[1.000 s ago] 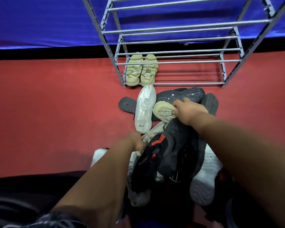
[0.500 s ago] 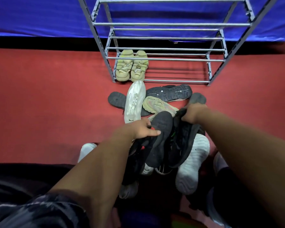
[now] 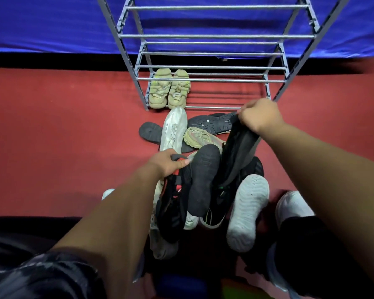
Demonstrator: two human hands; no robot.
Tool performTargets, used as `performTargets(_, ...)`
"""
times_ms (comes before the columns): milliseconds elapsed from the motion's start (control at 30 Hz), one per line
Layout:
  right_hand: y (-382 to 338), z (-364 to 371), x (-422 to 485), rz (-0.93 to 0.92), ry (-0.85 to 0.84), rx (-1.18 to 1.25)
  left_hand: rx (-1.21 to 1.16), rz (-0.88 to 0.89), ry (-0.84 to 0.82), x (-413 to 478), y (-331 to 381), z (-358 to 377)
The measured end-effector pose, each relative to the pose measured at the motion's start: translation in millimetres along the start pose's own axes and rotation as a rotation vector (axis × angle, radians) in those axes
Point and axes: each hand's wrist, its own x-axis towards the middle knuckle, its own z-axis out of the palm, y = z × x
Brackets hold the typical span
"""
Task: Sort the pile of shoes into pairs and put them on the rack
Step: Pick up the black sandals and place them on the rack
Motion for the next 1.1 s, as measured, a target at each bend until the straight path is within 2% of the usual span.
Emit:
performTargets(100, -13.4, -12.1, -1.8, -0.020, 0.133, 0.163, 0.058, -0.031, 0.184, 4.8, -7.2, -8.0)
performTargets(167, -18.2, -13.1, -5.8, -0.031, 0.200, 0.190, 0.089, -0.089, 0.287, 8.5, -10.2, -12.6)
performTargets(267, -22.3, -10.7, -7.4, -0.090, 0.327, 0.204, 0.257, -0.216, 0.335, 14.8, -11.7, -17.1)
performTargets(367, -32.1, -16.7, -4.4, -0.178, 0.460, 0.140, 0.404, -0.216, 0.417, 15.8, -4.1, -18.6)
performTargets(433, -44.0, -26.0, -1.4, -0.216, 0.496, 0.142, 0.347, -0.139, 0.476, 16.6, 7.5, -17.9)
performTargets(500, -53.2, -29.3, 3.5, -0.197, 0.512, 0.192, 0.154, -0.085, 0.435, 17.6, 23.9, -13.4)
performTargets(567, -57.7, -20.3, 5.9, -0.147, 0.467, 0.296, -0.255, -0.102, 0.275, 16.6, 45.3, -6.0)
performTargets(633, -56.2, -0.6, 1.1, -0.090, 0.324, 0.381, -0.714, -0.152, 0.015, 8.7, 69.9, 0.2)
performTargets(700, -48.6, 25.0, -10.8, -0.050, 0.011, 0.390, -1.012, -0.131, -0.149, 9.6, 86.3, 3.6)
performTargets(767, -38.3, 53.4, -27.4, -0.035, -0.354, 0.342, -1.121, -0.121, -0.157, 15.4, 90.3, 8.8)
performTargets(833, -23.8, 78.2, -38.9, -0.032, -0.542, 0.261, -0.964, -0.192, -0.029, 22.2, 82.0, 14.2)
performTargets(900, -7.2, 92.8, -42.5, -0.008, -0.602, 0.197, -0.762, -0.296, 0.114, 34.5, 58.1, 18.1)
performTargets(933, 0.3, 95.5, -42.1, -0.007, -0.611, 0.168, -0.723, -0.313, 0.131, 38.8, 47.1, 18.1)
performTargets(1000, 12.8, 93.4, -37.0, -0.054, -0.556, 0.039, -0.646, -0.312, 0.179, 53.0, 24.8, 17.9)
performTargets(1100, 32.9, 86.1, -18.9, -0.112, -0.392, -0.222, -0.358, -0.245, 0.300, 52.7, 19.8, 15.5)
